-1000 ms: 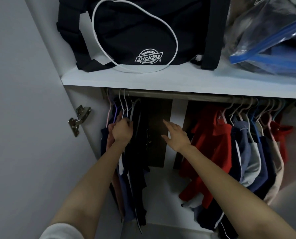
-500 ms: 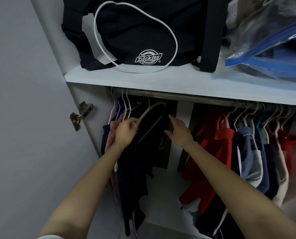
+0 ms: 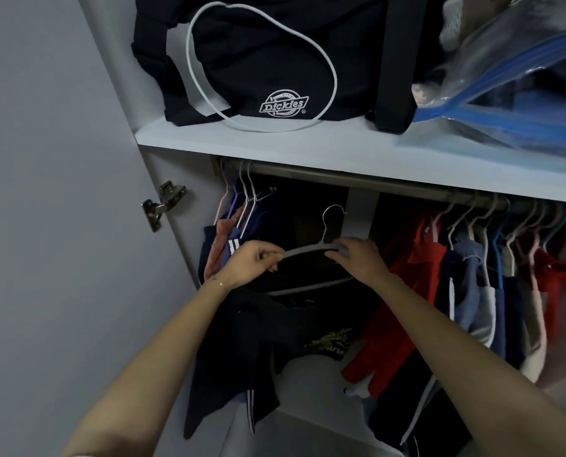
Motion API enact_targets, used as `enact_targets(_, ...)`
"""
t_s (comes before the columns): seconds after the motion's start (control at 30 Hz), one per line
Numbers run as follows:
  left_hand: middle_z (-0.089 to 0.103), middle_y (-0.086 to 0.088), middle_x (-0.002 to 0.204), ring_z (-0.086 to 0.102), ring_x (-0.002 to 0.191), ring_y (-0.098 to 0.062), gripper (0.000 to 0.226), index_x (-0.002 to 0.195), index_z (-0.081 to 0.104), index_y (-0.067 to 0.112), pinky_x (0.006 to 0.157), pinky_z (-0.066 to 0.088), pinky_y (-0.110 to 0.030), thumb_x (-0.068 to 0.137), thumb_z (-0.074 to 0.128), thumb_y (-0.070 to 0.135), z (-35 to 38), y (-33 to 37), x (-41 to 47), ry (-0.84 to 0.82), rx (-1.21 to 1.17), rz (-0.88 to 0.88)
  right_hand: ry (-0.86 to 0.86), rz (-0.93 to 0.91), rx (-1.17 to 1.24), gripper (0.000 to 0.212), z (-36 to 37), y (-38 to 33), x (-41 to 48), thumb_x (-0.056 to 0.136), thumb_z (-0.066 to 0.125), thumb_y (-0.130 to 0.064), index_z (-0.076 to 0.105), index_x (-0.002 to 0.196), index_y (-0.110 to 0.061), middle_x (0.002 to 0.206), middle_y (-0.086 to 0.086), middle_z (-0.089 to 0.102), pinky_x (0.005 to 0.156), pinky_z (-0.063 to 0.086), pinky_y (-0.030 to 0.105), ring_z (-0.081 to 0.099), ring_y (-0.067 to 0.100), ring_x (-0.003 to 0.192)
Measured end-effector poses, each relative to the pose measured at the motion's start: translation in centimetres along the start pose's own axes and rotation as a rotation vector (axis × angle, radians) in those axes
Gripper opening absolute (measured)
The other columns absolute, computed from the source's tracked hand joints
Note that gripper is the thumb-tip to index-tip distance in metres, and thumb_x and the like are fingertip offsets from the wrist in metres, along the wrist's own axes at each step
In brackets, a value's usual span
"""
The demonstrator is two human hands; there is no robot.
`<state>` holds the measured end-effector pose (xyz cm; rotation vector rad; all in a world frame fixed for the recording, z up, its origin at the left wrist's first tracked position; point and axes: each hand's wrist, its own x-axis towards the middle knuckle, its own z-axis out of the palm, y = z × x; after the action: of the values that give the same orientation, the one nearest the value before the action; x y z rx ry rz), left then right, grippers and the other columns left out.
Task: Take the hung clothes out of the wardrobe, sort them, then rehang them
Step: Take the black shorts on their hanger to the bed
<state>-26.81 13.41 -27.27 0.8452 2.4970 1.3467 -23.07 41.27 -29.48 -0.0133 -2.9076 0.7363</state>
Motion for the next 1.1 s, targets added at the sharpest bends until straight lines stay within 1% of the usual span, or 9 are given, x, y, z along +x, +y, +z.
enact_targets(0.07, 0.074, -0.008, 0.084, 0.068, 0.075, -0.015, 0.015, 0.104, 0.072, 0.026, 0.08, 0.056, -0.031, 0.098, 0.061, 0.018, -0.1, 0.0, -0.2, -0.036, 0.017, 0.001, -0.025, 0.029, 0.106, 0.037, -0.2, 0.4, -1.5, 0.093, 0.06, -0.046, 0.069, 0.108, -0.014, 0.103, 0.002, 0.067, 0.079, 0.046, 0.03, 0.062, 0.021, 0.097)
enact_targets(0.2, 0.072, -0.007, 0.082, 0.066, 0.073, -0.013, 0.015, 0.104, 0.073, 0.02, 0.077, 0.056, -0.03, 0.097, 0.061, 0.014, 0.6, -0.3, -0.6, -0.062, -0.023, 0.022, 0.023, 0.077, 0.198, 0.037, -0.2, 0.6, -5.5, 0.089, 0.065, -0.044, 0.067, 0.08, -0.009, 0.076, 0.004, 0.064, 0.062, 0.045, 0.036, 0.06, 0.022, 0.071)
enact_targets(0.37, 0.069, 0.003, 0.077, 0.063, 0.066, -0.002, 0.014, 0.097, 0.072, 0.018, 0.067, 0.053, -0.021, 0.096, 0.062, 0.008, 2.1, 0.0, -1.1, -0.097, -0.034, 0.086, 0.176, 0.209, 0.264, 0.037, 0.3, 0.0, -10.9, 0.085, 0.072, -0.043, 0.066, 0.073, -0.009, 0.068, 0.001, 0.061, 0.064, 0.047, 0.039, 0.058, 0.017, 0.065)
enact_targets(0.47, 0.071, 0.013, 0.076, 0.064, 0.068, -0.002, 0.021, 0.09, 0.071, 0.031, 0.064, 0.053, -0.022, 0.094, 0.064, 0.011, 2.7, 0.2, -1.7, -0.129, -0.001, 0.152, 0.261, 0.304, 0.291, 0.035, 0.5, -1.4, -14.1, 0.083, 0.073, -0.043, 0.067, 0.072, -0.01, 0.072, 0.006, 0.066, 0.069, 0.048, 0.04, 0.062, 0.021, 0.071)
enact_targets(0.57, 0.071, 0.019, 0.082, 0.065, 0.069, -0.003, 0.022, 0.089, 0.069, 0.039, 0.067, 0.054, -0.022, 0.094, 0.066, 0.017, 2.8, 0.4, -2.6, -0.126, 0.033, 0.237, 0.355, 0.349, 0.304, 0.022, 0.6, -3.6, -16.9, 0.084, 0.075, -0.038, 0.069, 0.073, -0.02, 0.075, -0.003, 0.069, 0.071, 0.05, 0.035, 0.064, 0.013, 0.075)
enact_targets(0.67, 0.068, 0.028, 0.083, 0.067, 0.078, -0.002, 0.021, 0.089, 0.067, 0.039, 0.074, 0.053, -0.021, 0.094, 0.065, 0.02, 3.2, 0.5, -3.7, -0.078, 0.032, 0.3, 0.409, 0.415, 0.298, 0.024, 0.9, -5.9, -19.5, 0.085, 0.074, -0.038, 0.068, 0.072, -0.018, 0.073, -0.002, 0.068, 0.07, 0.048, 0.034, 0.062, 0.013, 0.072)
enact_targets(0.83, 0.069, 0.022, 0.086, 0.067, 0.088, -0.008, 0.009, 0.096, 0.073, 0.02, 0.085, 0.053, -0.027, 0.094, 0.066, 0.016, 5.5, 1.2, -5.6, -0.144, 0.014, 0.43, 0.523, 0.584, 0.32, 0.032, 2.1, -8.4, -25.7, 0.084, 0.074, -0.043, 0.071, 0.073, -0.012, 0.07, 0.002, 0.068, 0.068, 0.048, 0.036, 0.061, 0.016, 0.068)
enact_targets(0.97, 0.067, 0.033, 0.089, 0.064, 0.092, 0.002, 0.018, 0.093, 0.069, 0.035, 0.082, 0.045, -0.008, 0.094, 0.066, 0.017, 9.2, 4.6, -8.1, -0.263, -0.003, 0.498, 0.62, 0.734, 0.335, 0.031, 1.8, -9.2, -32.4, 0.083, 0.074, -0.044, 0.064, 0.064, -0.022, 0.063, -0.006, 0.062, 0.066, 0.048, 0.032, 0.053, 0.007, 0.06)
enact_targets(1.1, 0.07, 0.021, 0.09, 0.066, 0.087, 0.0, 0.009, 0.093, 0.072, 0.027, 0.079, 0.048, -0.014, 0.094, 0.067, 0.019, 14.2, 8.5, -10.8, -0.396, -0.027, 0.532, 0.687, 0.892, 0.295, 0.035, 0.1, -9.9, -39.7, 0.083, 0.073, -0.047, 0.065, 0.068, -0.016, 0.064, 0.0, 0.062, 0.062, 0.047, 0.035, 0.052, 0.014, 0.059)
